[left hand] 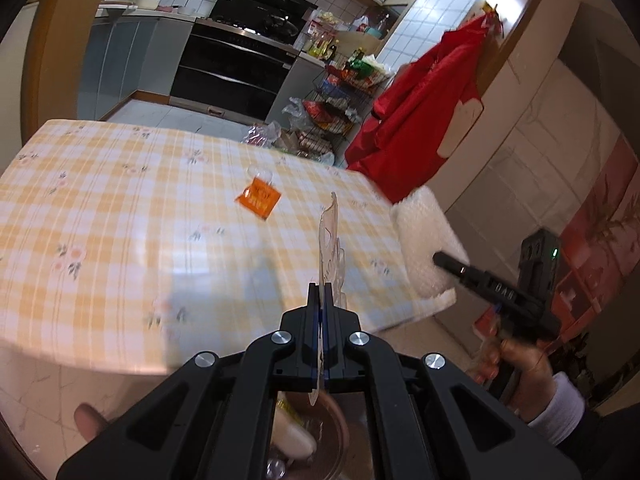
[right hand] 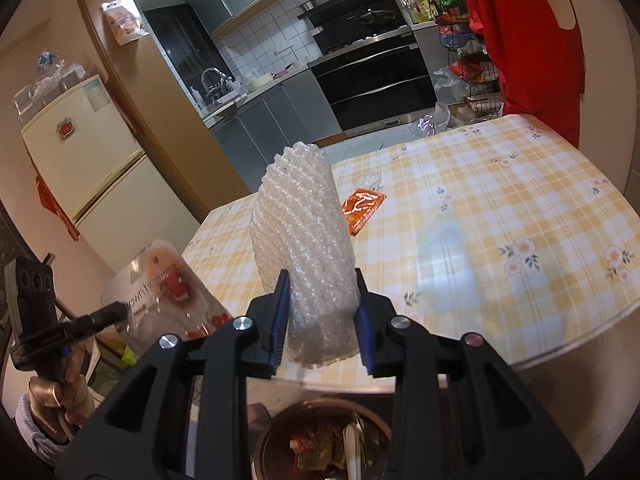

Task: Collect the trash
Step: 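Carry the clear packet over the bin and open the left gripper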

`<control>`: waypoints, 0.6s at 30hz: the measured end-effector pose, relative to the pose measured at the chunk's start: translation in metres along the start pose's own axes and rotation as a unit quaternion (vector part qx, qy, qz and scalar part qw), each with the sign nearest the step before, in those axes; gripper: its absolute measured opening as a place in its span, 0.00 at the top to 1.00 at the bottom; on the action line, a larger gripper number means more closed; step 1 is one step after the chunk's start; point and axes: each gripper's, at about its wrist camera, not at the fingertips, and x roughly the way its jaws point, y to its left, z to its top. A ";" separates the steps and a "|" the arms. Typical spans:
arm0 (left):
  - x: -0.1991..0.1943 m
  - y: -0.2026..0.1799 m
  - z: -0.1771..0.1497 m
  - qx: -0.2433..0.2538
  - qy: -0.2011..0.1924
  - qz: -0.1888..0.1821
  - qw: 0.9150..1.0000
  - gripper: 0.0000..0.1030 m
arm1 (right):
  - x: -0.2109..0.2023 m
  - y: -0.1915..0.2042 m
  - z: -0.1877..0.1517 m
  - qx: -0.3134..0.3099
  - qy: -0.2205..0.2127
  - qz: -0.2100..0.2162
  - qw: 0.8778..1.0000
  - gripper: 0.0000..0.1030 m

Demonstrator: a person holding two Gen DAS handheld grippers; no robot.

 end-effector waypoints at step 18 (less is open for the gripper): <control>0.039 -0.015 -0.113 -0.005 0.123 -0.028 0.992 0.98 | -0.023 0.004 -0.044 -0.009 0.018 -0.013 1.000 0.69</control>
